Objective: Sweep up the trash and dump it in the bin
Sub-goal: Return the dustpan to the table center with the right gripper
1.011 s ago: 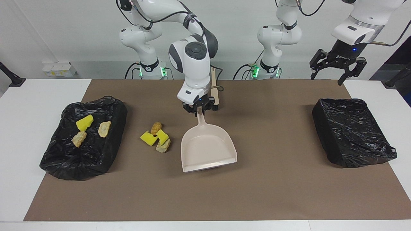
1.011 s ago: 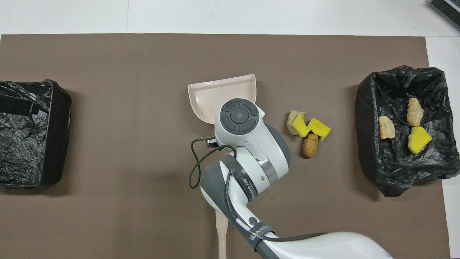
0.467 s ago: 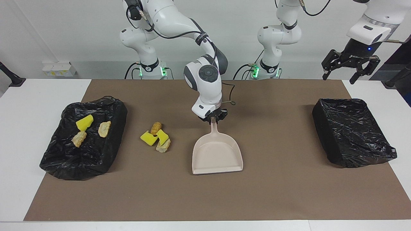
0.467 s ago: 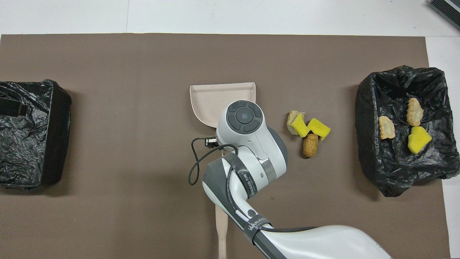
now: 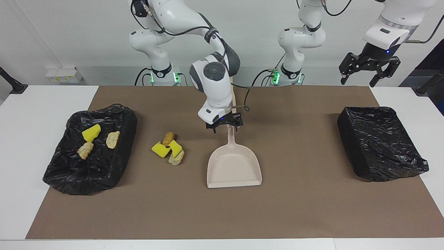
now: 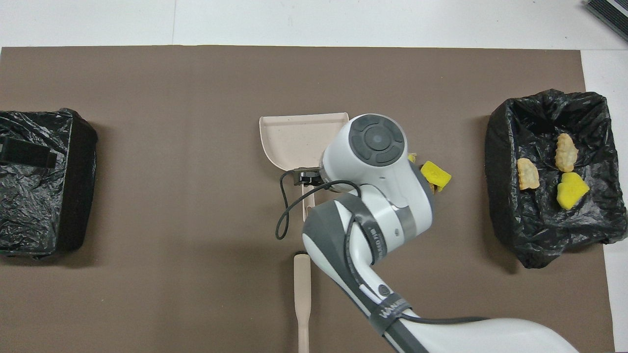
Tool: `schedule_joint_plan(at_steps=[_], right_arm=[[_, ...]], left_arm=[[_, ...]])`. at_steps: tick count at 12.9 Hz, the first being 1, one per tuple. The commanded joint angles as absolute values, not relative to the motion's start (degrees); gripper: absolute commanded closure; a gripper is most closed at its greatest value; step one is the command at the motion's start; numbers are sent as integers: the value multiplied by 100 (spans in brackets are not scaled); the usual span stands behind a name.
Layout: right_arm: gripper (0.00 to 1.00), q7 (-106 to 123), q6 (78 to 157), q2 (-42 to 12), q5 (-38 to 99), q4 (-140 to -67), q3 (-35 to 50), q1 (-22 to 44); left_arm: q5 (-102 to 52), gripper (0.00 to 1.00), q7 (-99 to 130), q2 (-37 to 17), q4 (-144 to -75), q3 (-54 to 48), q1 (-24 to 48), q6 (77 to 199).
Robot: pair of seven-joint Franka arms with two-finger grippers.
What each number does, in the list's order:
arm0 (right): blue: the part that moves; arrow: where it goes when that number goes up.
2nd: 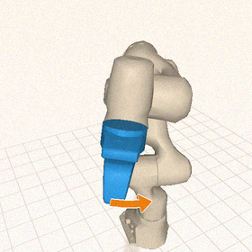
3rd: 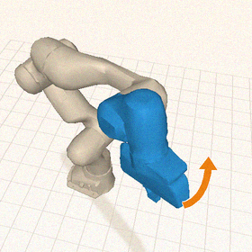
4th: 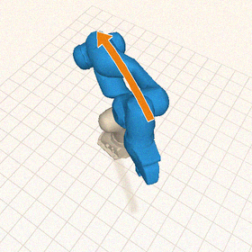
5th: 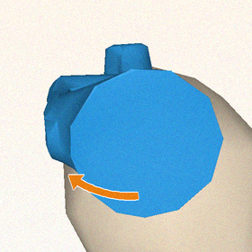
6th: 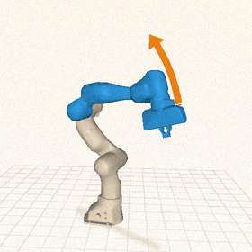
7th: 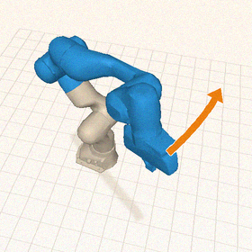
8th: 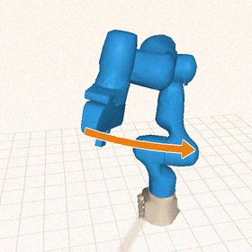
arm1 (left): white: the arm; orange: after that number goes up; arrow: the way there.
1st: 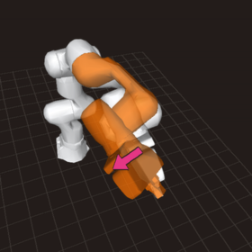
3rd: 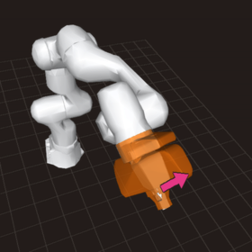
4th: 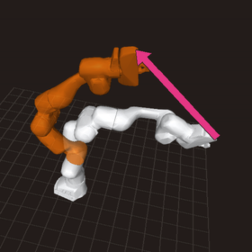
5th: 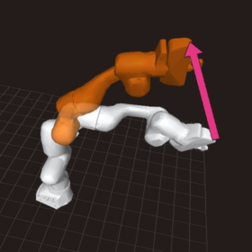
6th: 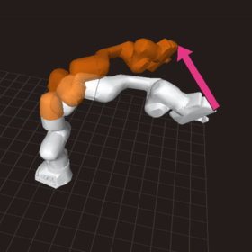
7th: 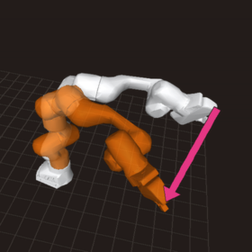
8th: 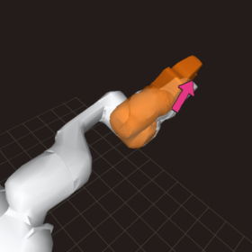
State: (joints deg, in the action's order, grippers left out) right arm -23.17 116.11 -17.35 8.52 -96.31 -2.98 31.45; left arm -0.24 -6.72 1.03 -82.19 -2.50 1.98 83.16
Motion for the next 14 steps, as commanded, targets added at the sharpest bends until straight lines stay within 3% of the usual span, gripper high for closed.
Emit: schedule_joint_plan(at_steps=[1, 5, 10, 14], right_arm=[[0, -1890, 11085, -1206, 896, -9765, -264, 2910], [0, -2624, 10784, -600, 896, -10272, -229, 3162], [0, -3567, 11399, 964, 1011, -12644, -211, 4068], [0, -4657, 11820, 1107, 1361, -13419, -202, 5061]], left_arm=[[70, 0, -615, 255, -8314, -220, 246, 7981], [70, 0, -598, 272, -8323, -237, 255, 8024], [53, 0, -598, 273, -8376, -246, 526, 8226], [53, 0, -275, 246, -8787, -237, 1184, 8857]])
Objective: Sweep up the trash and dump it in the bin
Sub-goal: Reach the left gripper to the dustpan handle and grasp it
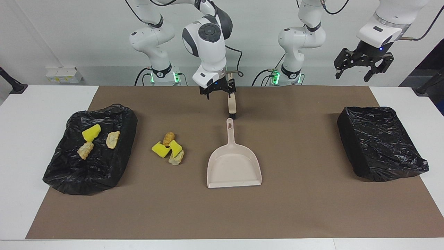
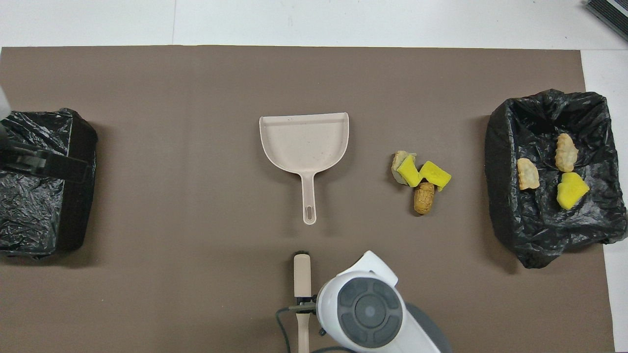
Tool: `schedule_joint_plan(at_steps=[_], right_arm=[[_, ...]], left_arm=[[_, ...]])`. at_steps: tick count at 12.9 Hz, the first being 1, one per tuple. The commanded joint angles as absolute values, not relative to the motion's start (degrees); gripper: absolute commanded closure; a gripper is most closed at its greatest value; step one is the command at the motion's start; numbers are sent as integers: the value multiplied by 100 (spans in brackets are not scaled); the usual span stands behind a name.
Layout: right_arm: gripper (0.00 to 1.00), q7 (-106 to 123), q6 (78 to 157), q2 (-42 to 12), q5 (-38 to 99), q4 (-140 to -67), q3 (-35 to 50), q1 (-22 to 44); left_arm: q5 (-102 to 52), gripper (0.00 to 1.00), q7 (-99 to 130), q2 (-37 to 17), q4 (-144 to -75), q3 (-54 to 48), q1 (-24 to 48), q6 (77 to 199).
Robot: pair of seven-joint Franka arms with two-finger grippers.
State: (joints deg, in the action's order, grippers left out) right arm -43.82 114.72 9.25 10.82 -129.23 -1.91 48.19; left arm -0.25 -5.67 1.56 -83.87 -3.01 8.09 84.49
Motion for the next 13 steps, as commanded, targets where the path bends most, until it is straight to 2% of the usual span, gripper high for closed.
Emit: schedule_joint_plan(at_steps=[1, 3, 6, 10, 13], right_arm=[[0, -4676, 12065, 1116, 1676, -13595, -211, 5210], [0, -4851, 12470, 1064, 1863, -13815, -211, 5580], [0, -4974, 12638, 976, 1907, -13957, -211, 5853], [0, -4983, 13314, 599, 1916, -14054, -202, 5967], [0, -4983, 13140, 615, 1916, -14054, -202, 6038]], left_arm=[[61, 0, 6, 211, -8972, -237, 1474, 9094], [53, 0, 481, 150, -9419, -237, 1958, 9656], [61, 0, 1307, -25, -10044, -237, 2608, 10614], [114, 0, 2405, -955, -10090, -237, 3452, 11450], [132, 0, 3119, -1545, -10116, -229, 3822, 12285]])
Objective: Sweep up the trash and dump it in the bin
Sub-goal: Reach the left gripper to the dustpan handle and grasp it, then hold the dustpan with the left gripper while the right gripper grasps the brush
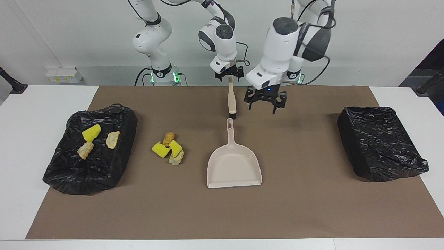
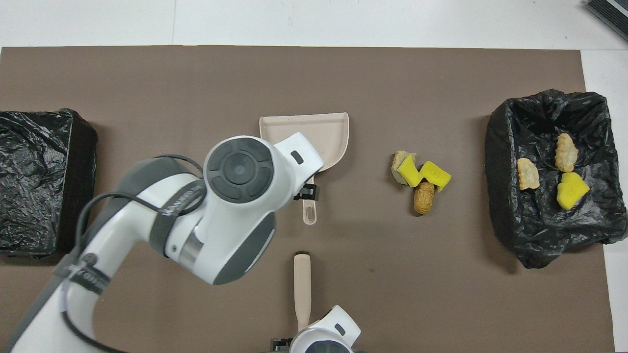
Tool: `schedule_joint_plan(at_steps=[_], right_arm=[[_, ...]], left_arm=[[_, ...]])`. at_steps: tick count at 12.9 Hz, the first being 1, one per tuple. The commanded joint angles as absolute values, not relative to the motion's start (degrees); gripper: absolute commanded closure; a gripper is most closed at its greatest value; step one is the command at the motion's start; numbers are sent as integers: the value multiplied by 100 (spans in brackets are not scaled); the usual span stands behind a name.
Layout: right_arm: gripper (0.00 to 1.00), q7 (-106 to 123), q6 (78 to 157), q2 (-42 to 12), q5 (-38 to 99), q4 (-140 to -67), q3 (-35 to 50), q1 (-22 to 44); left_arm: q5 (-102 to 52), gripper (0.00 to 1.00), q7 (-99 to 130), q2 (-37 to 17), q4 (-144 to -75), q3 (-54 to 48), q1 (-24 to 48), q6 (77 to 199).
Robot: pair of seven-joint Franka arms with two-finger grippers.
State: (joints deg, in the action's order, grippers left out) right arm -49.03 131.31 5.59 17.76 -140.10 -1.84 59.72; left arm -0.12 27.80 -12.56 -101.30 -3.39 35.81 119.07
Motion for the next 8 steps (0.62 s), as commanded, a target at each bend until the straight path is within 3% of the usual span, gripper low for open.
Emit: schedule_joint_plan(at_steps=[1, 2, 4, 6, 7, 8], right_arm=[[2, -4992, 13053, 641, 1916, -14062, -202, 6038], [10, -4983, 12860, 659, 1916, -14071, -202, 6047], [36, -4957, 12718, 712, 1916, -14097, -202, 6047], [64, -4869, 12639, 782, 1916, -14168, -202, 6056], [89, -4887, 12639, 774, 1916, -14185, -202, 6056], [100, -4904, 12630, 765, 1916, -14177, -202, 6047]], left_arm=[[132, 0, 3216, -1634, -10134, -229, 3841, 12479], [141, 0, 3234, -1730, -10142, -229, 3841, 12541], [237, 0, 3435, -2098, -10090, -220, 3963, 12734], [290, 0, 3524, -2127, -10090, -220, 3938, 12841], [290, 12, 3524, -2136, -10116, -220, 3920, 12841], [290, 20, 3524, -2144, -10134, -228, 3911, 12841]])
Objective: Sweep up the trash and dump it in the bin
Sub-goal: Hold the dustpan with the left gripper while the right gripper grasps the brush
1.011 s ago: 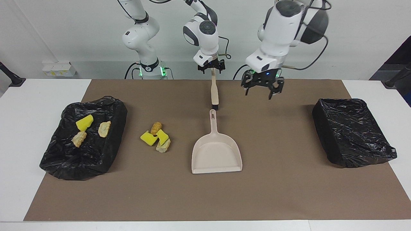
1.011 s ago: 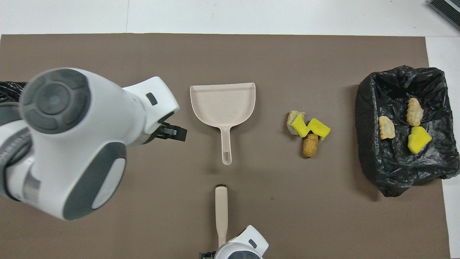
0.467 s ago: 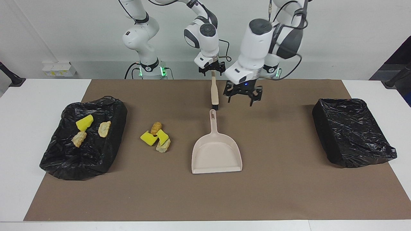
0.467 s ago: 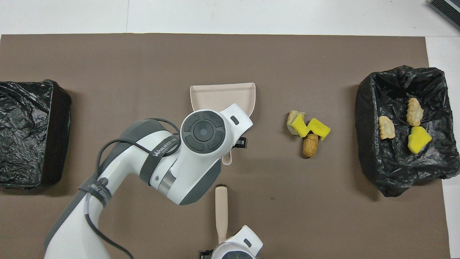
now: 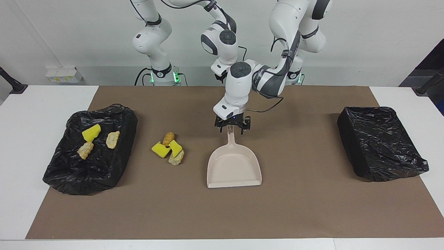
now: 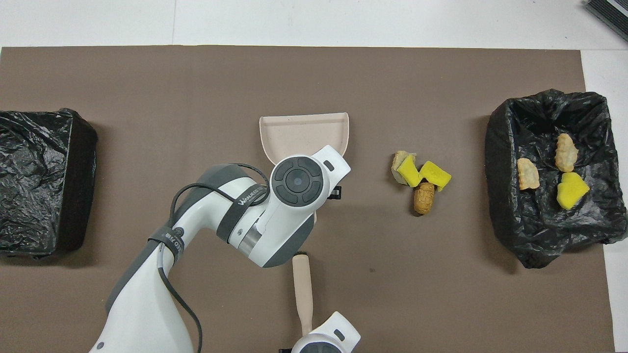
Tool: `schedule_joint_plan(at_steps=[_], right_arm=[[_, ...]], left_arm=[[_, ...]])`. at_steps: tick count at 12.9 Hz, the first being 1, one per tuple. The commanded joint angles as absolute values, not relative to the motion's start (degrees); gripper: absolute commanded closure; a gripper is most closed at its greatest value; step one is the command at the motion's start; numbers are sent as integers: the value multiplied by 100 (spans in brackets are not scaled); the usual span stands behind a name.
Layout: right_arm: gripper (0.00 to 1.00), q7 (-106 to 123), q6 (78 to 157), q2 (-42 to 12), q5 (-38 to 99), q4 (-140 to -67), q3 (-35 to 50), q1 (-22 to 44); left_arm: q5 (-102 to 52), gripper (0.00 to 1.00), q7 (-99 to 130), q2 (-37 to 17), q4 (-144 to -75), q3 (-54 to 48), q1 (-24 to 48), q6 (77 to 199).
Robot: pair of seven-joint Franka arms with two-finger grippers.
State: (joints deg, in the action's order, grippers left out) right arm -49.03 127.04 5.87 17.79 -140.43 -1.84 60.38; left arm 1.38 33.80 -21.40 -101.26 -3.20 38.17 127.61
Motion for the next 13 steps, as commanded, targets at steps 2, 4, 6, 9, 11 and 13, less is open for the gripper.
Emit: schedule_joint_plan(at_steps=[2, 4, 6, 9, 11, 13], right_arm=[[100, -4922, 12621, 712, 1916, -14081, -211, 6047], [100, -4896, 12333, 764, 1881, -14028, -220, 6012], [100, -4721, 12007, 939, 1785, -13966, -255, 5863], [100, -4632, 11638, 1212, 1285, -13966, -246, 5416], [100, -4527, 11401, 1405, 1012, -13931, -255, 5056], [100, -4177, 11006, 1616, 687, -13826, -255, 4512]], left_arm=[[299, 38, 3516, -2145, -10160, -229, 3920, 12771], [290, 49, 3507, -2127, -10213, -229, 3929, 12753], [290, 65, 3498, -2127, -10213, -229, 3920, 12797], [334, 88, 3393, -2136, -10143, -229, 3894, 12841], [465, 94, 2877, -2066, -10116, -194, 3885, 12815], [475, 94, 2542, -1830, -10134, -149, 3841, 12710]])
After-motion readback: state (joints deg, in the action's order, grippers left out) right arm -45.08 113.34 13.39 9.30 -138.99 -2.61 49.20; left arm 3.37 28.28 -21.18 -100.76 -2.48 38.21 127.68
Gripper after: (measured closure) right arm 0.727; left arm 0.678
